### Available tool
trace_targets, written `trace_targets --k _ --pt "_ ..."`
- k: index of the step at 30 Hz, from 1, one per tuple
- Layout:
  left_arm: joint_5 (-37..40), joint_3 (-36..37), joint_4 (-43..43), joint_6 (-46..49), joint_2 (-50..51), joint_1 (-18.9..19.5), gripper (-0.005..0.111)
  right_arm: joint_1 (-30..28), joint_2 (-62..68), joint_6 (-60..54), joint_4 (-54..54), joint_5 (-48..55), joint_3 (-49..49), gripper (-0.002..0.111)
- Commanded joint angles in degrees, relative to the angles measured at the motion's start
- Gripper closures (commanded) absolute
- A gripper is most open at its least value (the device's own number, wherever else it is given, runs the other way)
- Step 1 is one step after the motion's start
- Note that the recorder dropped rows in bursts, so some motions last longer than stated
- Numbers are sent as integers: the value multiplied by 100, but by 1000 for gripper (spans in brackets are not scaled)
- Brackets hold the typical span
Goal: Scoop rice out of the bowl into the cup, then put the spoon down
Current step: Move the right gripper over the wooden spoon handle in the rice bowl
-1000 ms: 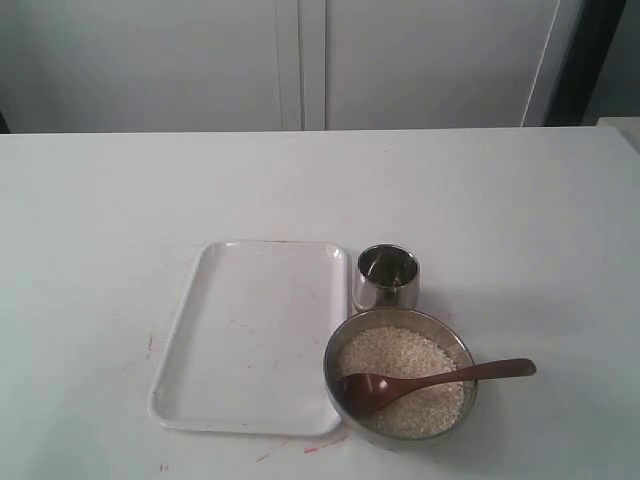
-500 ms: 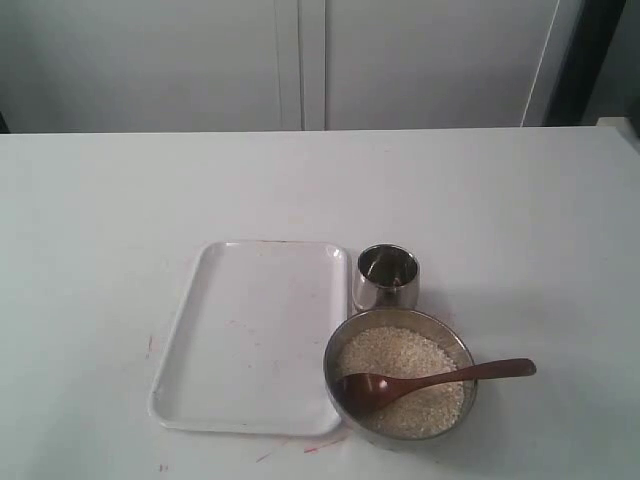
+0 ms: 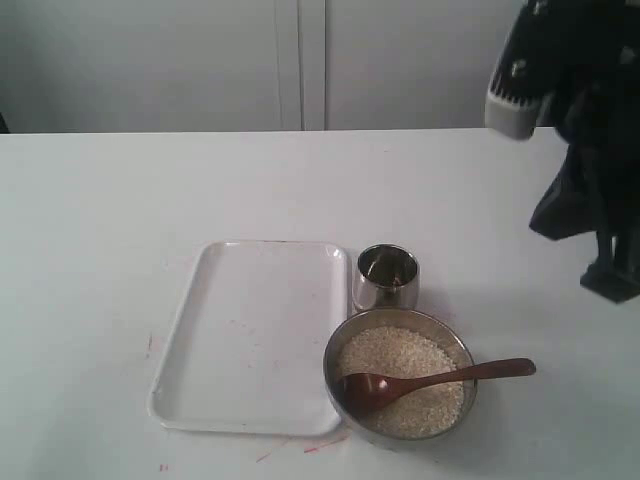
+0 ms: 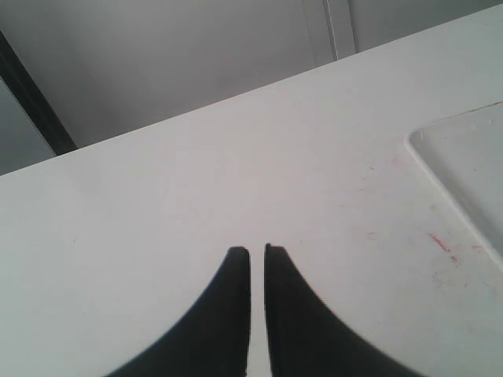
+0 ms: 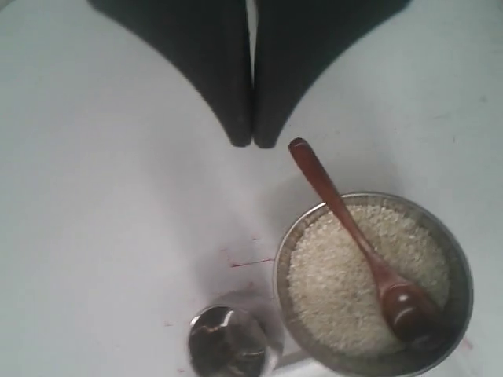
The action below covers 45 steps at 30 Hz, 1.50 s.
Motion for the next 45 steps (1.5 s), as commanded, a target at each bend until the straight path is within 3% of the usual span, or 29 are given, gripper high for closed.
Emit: trace_targets --k 1,10,18,22,27,30,45 --pt "-34 -35 -50 -8 5 -16 92 233 12 -1004 43 -6 530 108" --pt "-34 -35 -50 -8 5 -16 92 254 12 -1251 -149 -1270 1536 108" --pt "-34 -35 -50 -8 5 -16 92 254 20 -1226 -129 -1329 1575 107" --pt "-34 -35 -50 -8 5 -16 92 254 20 -1226 -129 -1208 1575 94" --pt "-34 -35 -50 -8 5 -16 92 254 20 -1250 -129 -1133 1575 64" --pt "-34 -35 -50 -8 5 -16 92 254 20 -1250 -129 -1120 1582 55" --pt "-34 -35 -50 -8 5 -16 92 254 777 -2206 -116 -875 1582 55"
